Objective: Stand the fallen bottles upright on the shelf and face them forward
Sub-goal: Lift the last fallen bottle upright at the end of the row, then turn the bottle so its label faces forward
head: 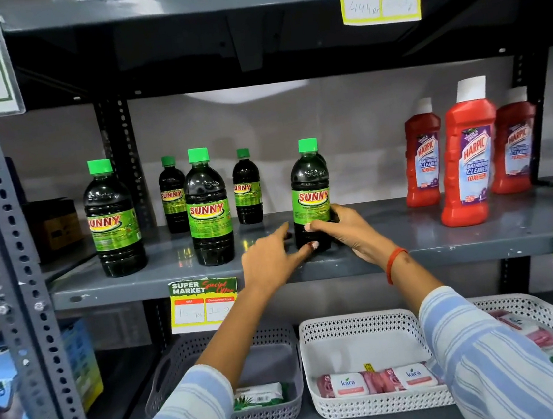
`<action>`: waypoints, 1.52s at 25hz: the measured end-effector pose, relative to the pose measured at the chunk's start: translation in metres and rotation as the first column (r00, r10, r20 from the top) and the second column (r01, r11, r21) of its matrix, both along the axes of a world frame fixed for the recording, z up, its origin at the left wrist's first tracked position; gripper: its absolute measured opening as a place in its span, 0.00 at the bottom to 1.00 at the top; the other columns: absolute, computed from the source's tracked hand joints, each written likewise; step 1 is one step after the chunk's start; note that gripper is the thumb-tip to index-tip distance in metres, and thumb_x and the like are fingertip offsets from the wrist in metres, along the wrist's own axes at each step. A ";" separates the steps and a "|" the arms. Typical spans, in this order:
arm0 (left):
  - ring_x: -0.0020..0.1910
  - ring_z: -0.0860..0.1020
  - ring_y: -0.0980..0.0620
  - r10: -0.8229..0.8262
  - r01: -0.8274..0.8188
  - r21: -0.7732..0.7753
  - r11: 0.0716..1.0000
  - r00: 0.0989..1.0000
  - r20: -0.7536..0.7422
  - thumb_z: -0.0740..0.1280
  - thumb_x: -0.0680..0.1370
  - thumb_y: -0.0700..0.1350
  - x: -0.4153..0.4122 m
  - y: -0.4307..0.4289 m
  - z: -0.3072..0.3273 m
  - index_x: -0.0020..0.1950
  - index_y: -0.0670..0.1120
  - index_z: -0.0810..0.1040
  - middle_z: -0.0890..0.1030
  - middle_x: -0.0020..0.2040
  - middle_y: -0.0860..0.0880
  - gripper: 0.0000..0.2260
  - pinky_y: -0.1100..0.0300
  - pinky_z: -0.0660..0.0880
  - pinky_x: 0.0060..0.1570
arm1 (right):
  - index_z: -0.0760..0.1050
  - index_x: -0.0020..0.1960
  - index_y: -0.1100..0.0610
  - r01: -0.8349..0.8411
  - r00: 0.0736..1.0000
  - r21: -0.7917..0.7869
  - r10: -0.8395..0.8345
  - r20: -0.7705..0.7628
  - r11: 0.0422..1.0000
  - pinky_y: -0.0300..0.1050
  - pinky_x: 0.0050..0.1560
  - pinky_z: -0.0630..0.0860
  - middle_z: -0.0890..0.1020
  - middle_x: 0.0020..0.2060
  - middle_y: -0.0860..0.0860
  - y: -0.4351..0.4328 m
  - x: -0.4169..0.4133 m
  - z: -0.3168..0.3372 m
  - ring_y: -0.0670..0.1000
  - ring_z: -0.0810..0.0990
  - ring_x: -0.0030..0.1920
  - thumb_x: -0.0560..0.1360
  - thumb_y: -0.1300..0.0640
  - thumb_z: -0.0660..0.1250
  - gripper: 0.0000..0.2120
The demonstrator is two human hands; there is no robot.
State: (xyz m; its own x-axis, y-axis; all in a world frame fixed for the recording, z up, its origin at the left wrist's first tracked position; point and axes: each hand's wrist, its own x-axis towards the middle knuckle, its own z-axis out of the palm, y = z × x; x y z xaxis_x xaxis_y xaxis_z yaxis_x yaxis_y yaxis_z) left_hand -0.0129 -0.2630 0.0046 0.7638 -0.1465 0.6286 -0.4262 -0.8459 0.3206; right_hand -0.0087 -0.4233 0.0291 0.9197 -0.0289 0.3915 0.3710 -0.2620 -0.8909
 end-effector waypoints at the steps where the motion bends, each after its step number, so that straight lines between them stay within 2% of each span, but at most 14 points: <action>1: 0.54 0.79 0.45 -0.096 0.087 -0.078 0.993 0.989 -0.110 0.67 0.72 0.63 0.003 -0.003 0.008 0.60 0.53 0.77 0.84 0.53 0.49 0.22 0.54 0.75 0.47 | 0.75 0.53 0.52 0.007 1.000 -0.023 -0.007 0.002 1.000 0.46 0.59 0.75 0.82 0.51 0.52 -0.003 0.000 0.000 0.52 0.80 0.54 0.68 0.60 0.73 0.15; 3: 0.52 0.80 0.46 -0.218 0.177 -0.196 0.964 0.953 -0.210 0.71 0.70 0.60 0.013 -0.012 0.017 0.57 0.53 0.80 0.84 0.51 0.48 0.19 0.55 0.76 0.47 | 0.75 0.53 0.52 0.043 0.999 -0.078 -0.043 0.003 0.996 0.46 0.60 0.75 0.82 0.53 0.53 -0.014 -0.002 0.001 0.52 0.79 0.55 0.68 0.59 0.72 0.15; 5: 0.50 0.81 0.47 -0.251 0.201 -0.215 0.956 0.939 -0.236 0.73 0.68 0.59 0.019 -0.025 0.017 0.54 0.53 0.81 0.85 0.48 0.47 0.18 0.54 0.77 0.48 | 0.76 0.57 0.56 0.092 0.996 -0.104 -0.093 -0.004 0.990 0.44 0.58 0.74 0.82 0.54 0.53 -0.029 -0.002 0.001 0.52 0.79 0.56 0.67 0.58 0.71 0.19; 7: 0.50 0.81 0.47 -0.269 0.219 -0.223 0.950 0.935 -0.229 0.73 0.67 0.60 0.020 -0.037 0.016 0.53 0.53 0.81 0.85 0.48 0.47 0.18 0.51 0.78 0.49 | 0.76 0.59 0.58 0.102 0.994 -0.103 -0.104 -0.014 0.989 0.43 0.55 0.74 0.82 0.55 0.54 -0.043 -0.003 0.000 0.52 0.79 0.56 0.67 0.58 0.71 0.21; 10: 0.49 0.81 0.46 -0.260 0.214 -0.218 0.952 0.943 -0.209 0.72 0.67 0.61 0.020 -0.043 0.015 0.53 0.54 0.81 0.85 0.48 0.48 0.18 0.51 0.78 0.49 | 0.75 0.60 0.59 0.066 0.997 -0.075 -0.068 -0.026 0.995 0.45 0.58 0.75 0.82 0.56 0.55 -0.052 -0.003 -0.001 0.53 0.79 0.57 0.68 0.60 0.70 0.21; 14: 0.49 0.81 0.46 -0.264 0.217 -0.227 0.949 0.943 -0.204 0.72 0.67 0.61 0.022 -0.043 0.013 0.52 0.54 0.80 0.85 0.48 0.49 0.18 0.50 0.78 0.48 | 0.75 0.60 0.60 0.017 1.000 -0.045 -0.018 -0.016 0.999 0.44 0.57 0.75 0.82 0.55 0.57 -0.053 -0.005 -0.002 0.53 0.79 0.55 0.70 0.64 0.69 0.18; 24: 0.50 0.81 0.47 -0.284 0.234 -0.240 0.942 0.938 -0.201 0.73 0.66 0.62 0.019 -0.043 0.013 0.53 0.55 0.79 0.84 0.50 0.49 0.20 0.48 0.77 0.51 | 0.74 0.60 0.58 0.054 0.998 -0.067 -0.055 -0.008 0.996 0.43 0.56 0.75 0.81 0.53 0.55 -0.049 -0.013 0.001 0.52 0.79 0.54 0.70 0.63 0.68 0.18; 28: 0.51 0.80 0.47 -0.261 0.217 -0.217 0.952 0.944 -0.200 0.72 0.68 0.61 0.017 -0.044 0.015 0.55 0.55 0.78 0.84 0.52 0.49 0.19 0.48 0.77 0.52 | 0.72 0.63 0.60 0.075 0.997 -0.084 -0.076 -0.007 0.994 0.47 0.62 0.74 0.80 0.55 0.54 -0.050 -0.013 0.002 0.53 0.78 0.57 0.70 0.63 0.69 0.21; 30: 0.52 0.80 0.46 -0.255 0.212 -0.209 0.955 0.945 -0.203 0.72 0.68 0.61 0.016 -0.044 0.015 0.56 0.54 0.78 0.84 0.53 0.48 0.20 0.48 0.77 0.52 | 0.72 0.63 0.60 0.085 0.996 -0.085 -0.087 -0.017 0.993 0.49 0.64 0.74 0.80 0.57 0.56 -0.050 -0.013 0.001 0.54 0.78 0.58 0.70 0.63 0.69 0.22; 35: 0.54 0.79 0.46 -0.254 0.215 -0.189 0.958 0.942 -0.219 0.71 0.69 0.60 0.016 -0.045 0.016 0.59 0.53 0.77 0.83 0.55 0.48 0.21 0.49 0.76 0.54 | 0.73 0.61 0.60 0.111 0.993 -0.088 -0.113 -0.025 0.990 0.49 0.61 0.75 0.80 0.59 0.59 -0.049 -0.016 0.002 0.54 0.79 0.56 0.69 0.63 0.70 0.20; 38: 0.56 0.79 0.46 -0.327 0.272 -0.253 0.928 0.921 -0.211 0.73 0.70 0.55 0.014 -0.044 0.016 0.62 0.49 0.74 0.81 0.58 0.47 0.23 0.49 0.75 0.57 | 0.69 0.64 0.59 0.177 0.983 -0.131 -0.181 -0.018 0.976 0.49 0.62 0.74 0.78 0.61 0.59 -0.040 -0.020 0.004 0.54 0.77 0.58 0.67 0.60 0.72 0.27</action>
State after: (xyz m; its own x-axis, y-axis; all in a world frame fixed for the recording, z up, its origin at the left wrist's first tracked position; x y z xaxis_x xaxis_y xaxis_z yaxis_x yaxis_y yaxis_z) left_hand 0.0008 -0.3070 0.0209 0.8387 -0.2756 0.4697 -0.5334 -0.5895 0.6066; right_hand -0.0283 -0.4634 0.0329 0.9154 -0.1451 0.3755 0.2820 -0.4345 -0.8554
